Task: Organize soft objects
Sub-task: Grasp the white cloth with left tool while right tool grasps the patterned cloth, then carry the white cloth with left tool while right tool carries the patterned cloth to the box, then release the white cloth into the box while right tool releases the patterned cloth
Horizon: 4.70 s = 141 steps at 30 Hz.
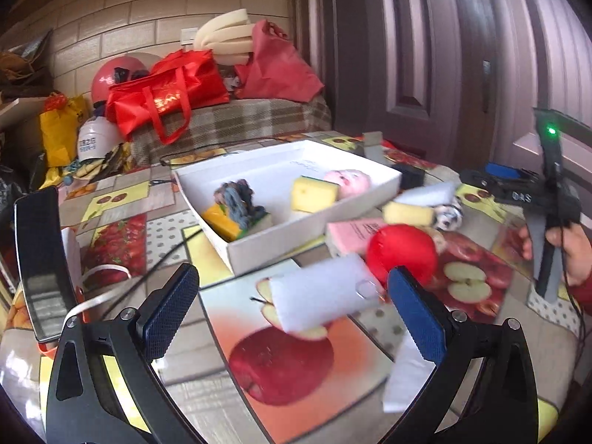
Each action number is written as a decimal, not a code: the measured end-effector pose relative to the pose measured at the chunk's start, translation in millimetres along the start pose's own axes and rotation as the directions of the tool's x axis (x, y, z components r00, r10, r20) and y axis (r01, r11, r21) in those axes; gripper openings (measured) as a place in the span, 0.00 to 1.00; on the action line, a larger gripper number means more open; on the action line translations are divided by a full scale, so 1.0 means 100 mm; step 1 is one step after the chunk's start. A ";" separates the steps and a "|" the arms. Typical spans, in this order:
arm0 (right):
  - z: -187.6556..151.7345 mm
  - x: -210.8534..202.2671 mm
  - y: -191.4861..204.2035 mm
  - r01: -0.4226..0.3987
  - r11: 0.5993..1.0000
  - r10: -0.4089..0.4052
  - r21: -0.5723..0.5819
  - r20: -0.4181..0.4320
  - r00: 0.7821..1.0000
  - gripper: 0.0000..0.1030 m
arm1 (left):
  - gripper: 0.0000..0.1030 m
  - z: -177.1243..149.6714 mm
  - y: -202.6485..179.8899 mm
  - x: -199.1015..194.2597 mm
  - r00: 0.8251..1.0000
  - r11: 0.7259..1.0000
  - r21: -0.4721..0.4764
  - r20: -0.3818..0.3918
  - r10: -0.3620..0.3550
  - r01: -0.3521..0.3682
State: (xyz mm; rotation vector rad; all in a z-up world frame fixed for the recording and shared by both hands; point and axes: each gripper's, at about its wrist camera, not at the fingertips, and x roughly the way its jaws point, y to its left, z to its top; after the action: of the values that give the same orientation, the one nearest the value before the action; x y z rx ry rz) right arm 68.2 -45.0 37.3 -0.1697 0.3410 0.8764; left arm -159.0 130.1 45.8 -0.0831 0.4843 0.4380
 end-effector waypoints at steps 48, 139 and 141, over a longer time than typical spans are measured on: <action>0.05 0.31 0.51 -0.131 0.991 0.132 0.017 -0.084 0.988 0.37 | 0.38 0.20 0.11 0.33 0.979 0.976 -0.093 0.032 0.200 -0.196; 0.49 1.06 1.07 0.016 0.999 -0.015 -0.028 0.049 0.999 1.00 | 1.00 0.66 0.52 0.99 0.906 0.894 -0.255 0.117 0.407 -0.369; 0.49 1.05 1.07 0.018 1.000 -0.017 -0.025 0.048 0.999 1.00 | 1.00 0.66 0.52 0.99 0.905 0.893 -0.255 0.116 0.409 -0.371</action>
State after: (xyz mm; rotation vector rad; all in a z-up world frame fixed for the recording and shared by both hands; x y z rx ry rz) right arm 58.2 112.1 44.2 -0.1750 0.2832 0.8663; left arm -73.7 227.2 58.8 -0.1700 0.2804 0.8916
